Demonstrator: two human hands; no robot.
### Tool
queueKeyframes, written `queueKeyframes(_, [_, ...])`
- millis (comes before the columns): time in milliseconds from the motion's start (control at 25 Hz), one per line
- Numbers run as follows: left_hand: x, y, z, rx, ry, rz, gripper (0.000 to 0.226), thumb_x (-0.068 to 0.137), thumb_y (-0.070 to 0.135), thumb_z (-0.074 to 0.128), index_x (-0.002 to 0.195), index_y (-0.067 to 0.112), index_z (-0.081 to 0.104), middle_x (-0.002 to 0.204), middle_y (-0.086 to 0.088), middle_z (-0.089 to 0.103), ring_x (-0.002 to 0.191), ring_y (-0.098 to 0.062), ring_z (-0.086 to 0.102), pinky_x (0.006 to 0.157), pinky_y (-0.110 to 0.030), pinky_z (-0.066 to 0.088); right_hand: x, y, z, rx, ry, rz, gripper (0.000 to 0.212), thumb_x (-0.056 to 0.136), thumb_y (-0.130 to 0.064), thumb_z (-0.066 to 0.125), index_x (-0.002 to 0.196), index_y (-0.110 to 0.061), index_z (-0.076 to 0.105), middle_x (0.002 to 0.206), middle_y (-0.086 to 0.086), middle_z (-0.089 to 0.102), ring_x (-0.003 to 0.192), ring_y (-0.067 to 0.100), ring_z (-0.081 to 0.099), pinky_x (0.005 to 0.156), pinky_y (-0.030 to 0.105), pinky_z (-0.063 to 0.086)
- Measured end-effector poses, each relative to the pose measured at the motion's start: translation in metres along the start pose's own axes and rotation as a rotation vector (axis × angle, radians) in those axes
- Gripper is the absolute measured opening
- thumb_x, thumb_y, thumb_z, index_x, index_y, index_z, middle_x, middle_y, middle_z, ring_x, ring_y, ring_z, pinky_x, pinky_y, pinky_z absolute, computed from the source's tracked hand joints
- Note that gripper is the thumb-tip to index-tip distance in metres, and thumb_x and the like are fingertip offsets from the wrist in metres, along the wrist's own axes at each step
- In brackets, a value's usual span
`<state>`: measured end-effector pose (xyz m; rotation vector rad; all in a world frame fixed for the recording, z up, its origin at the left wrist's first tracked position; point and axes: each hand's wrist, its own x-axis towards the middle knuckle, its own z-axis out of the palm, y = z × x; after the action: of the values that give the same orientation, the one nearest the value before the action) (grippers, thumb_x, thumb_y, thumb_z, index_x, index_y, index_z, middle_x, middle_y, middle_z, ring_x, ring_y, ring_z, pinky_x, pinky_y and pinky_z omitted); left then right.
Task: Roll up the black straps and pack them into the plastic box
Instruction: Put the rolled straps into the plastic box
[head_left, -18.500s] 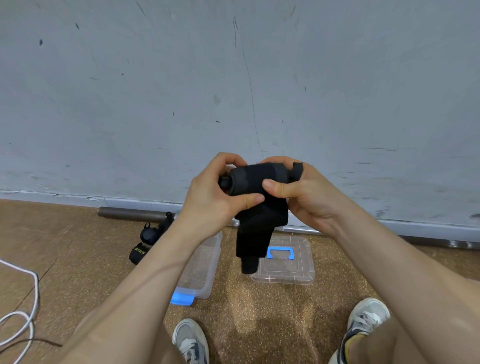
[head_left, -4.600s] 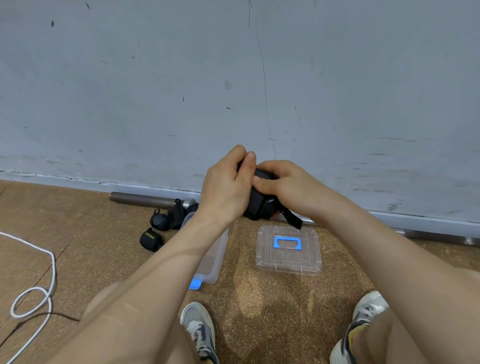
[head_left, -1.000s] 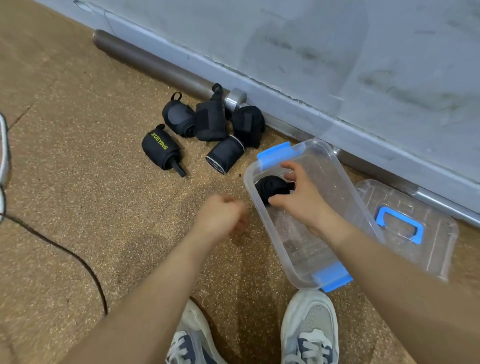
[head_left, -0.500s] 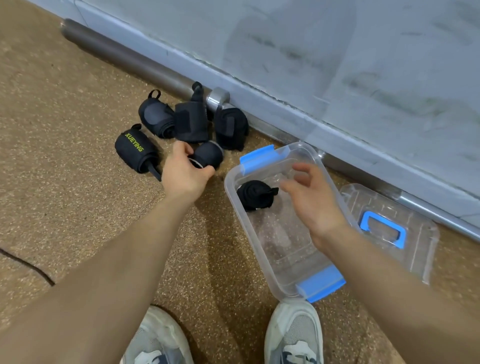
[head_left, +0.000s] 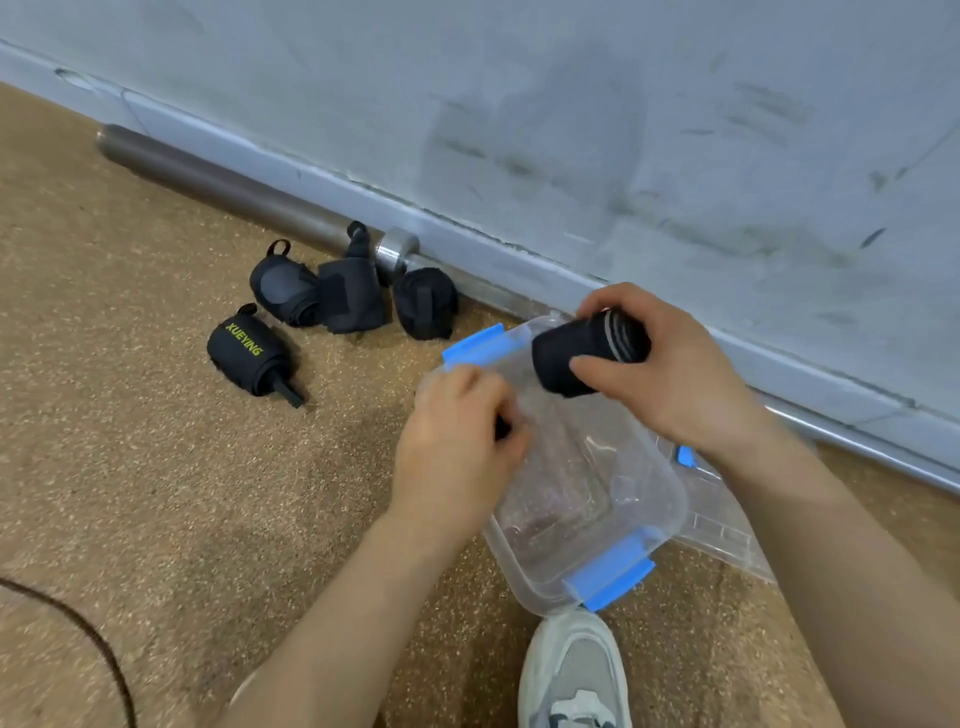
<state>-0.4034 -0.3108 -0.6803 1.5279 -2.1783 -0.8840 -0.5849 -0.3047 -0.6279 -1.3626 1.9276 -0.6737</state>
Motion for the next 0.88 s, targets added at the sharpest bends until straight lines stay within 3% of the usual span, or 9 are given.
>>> queueKeyframes(40, [-0.002, -0.004, 0.009, 0.24, -0.075, 0.143, 0.004, 0.087, 0.028, 0.061, 0.09, 0.027, 0.061, 0.106, 0.004, 0.056, 0.107, -0.023, 0.051, 0.081, -0.031, 0.041, 0.001, 0.008, 0.006, -0.175, 0.004, -0.062, 0.042, 0.078, -0.013, 0.074, 0.114, -0.03, 0.06, 0.109, 0.003, 0.059, 0.095, 0.021, 0.058, 0.081, 0.037, 0.05])
queueKeyframes(120, [-0.008, -0.014, 0.026, 0.57, -0.271, 0.271, 0.022, 0.092, 0.026, 0.051, 0.108, 0.024, 0.065, 0.126, -0.001, 0.05, 0.122, -0.026, 0.04, 0.098, -0.04, 0.034, 0.004, 0.024, 0.025, -0.433, -0.038, -0.169, 0.058, 0.077, -0.01, 0.071, 0.129, -0.028, 0.054, 0.121, 0.002, 0.057, 0.106, 0.023, 0.056, 0.084, 0.038, 0.046])
queueKeyframes(200, [-0.007, -0.019, 0.032, 0.686, -0.29, 0.302, 0.028, 0.092, 0.024, 0.05, 0.114, 0.022, 0.066, 0.133, -0.006, 0.046, 0.127, -0.029, 0.035, 0.109, -0.05, 0.024, 0.012, 0.041, 0.047, -0.654, -0.018, -0.283, 0.06, 0.076, -0.005, 0.068, 0.131, -0.025, 0.054, 0.122, -0.001, 0.06, 0.11, 0.026, 0.057, 0.081, 0.038, 0.04])
queueKeyframes(280, [-0.001, -0.022, 0.032, 0.697, -0.256, 0.312, 0.031, 0.093, 0.023, 0.046, 0.116, 0.019, 0.065, 0.13, -0.006, 0.049, 0.126, -0.029, 0.037, 0.11, -0.049, 0.023, 0.02, 0.055, 0.063, -0.777, -0.025, -0.339, 0.052, 0.075, -0.001, 0.07, 0.123, -0.019, 0.06, 0.118, 0.003, 0.061, 0.11, 0.029, 0.056, 0.079, 0.037, 0.036])
queueKeyframes(400, [0.0, -0.023, 0.032, 0.686, -0.248, 0.311, 0.033, 0.094, 0.022, 0.042, 0.118, 0.016, 0.063, 0.129, -0.007, 0.051, 0.125, -0.029, 0.039, 0.11, -0.047, 0.026, 0.03, 0.068, 0.08, -0.845, -0.013, -0.416, 0.044, 0.063, 0.0, 0.08, 0.104, -0.011, 0.068, 0.103, 0.014, 0.062, 0.096, 0.036, 0.058, 0.073, 0.038, 0.048])
queueKeyframes(600, [0.001, -0.022, 0.034, 0.663, -0.25, 0.304, 0.03, 0.093, 0.018, 0.044, 0.116, 0.014, 0.062, 0.126, -0.009, 0.054, 0.12, -0.031, 0.044, 0.105, -0.043, 0.036, 0.037, 0.075, 0.092, -0.905, -0.005, -0.517, 0.036, 0.071, -0.005, 0.074, 0.104, -0.011, 0.062, 0.096, 0.01, 0.066, 0.09, 0.031, 0.061, 0.072, 0.041, 0.047])
queueKeyframes(760, [-0.001, -0.017, 0.029, 0.547, -0.206, 0.253, 0.024, 0.091, 0.014, 0.05, 0.114, 0.014, 0.056, 0.119, -0.009, 0.052, 0.105, -0.029, 0.053, 0.077, -0.035, 0.048, 0.042, 0.072, 0.1, -0.761, -0.119, -0.447, 0.031, 0.074, 0.002, 0.072, 0.1, -0.007, 0.057, 0.103, 0.018, 0.057, 0.09, 0.036, 0.056, 0.063, 0.043, 0.054])
queueKeyframes(880, [0.0, -0.016, 0.029, 0.684, -0.268, 0.273, 0.028, 0.094, 0.018, 0.04, 0.114, 0.014, 0.059, 0.119, -0.01, 0.054, 0.114, -0.029, 0.049, 0.1, -0.043, 0.039, 0.045, 0.064, 0.09, -0.726, -0.156, -0.394, 0.025, 0.083, -0.004, 0.064, 0.107, -0.009, 0.059, 0.116, 0.015, 0.056, 0.103, 0.032, 0.053, 0.085, 0.038, 0.047])
